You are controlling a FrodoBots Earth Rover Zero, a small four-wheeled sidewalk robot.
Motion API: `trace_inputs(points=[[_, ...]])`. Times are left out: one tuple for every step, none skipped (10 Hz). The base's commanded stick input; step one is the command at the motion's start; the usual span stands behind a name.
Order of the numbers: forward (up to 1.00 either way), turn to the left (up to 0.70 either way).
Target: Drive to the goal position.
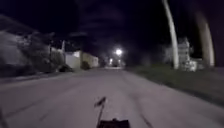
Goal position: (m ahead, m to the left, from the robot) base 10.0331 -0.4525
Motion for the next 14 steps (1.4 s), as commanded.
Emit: trace_inputs(points=[[0.7, -0.35], [0.7, -0.35], [0.7, -0.35], [0.7, -0.35], [0.7, -0.35], [0.7, -0.35], [0.7, -0.14], [0.7, 0.0], [0.7, 0.0], [0.7, 0.0], [0.7, 0.0], [0.7, 0.0], [0.7, 0.0], [0.7, 0.0]])
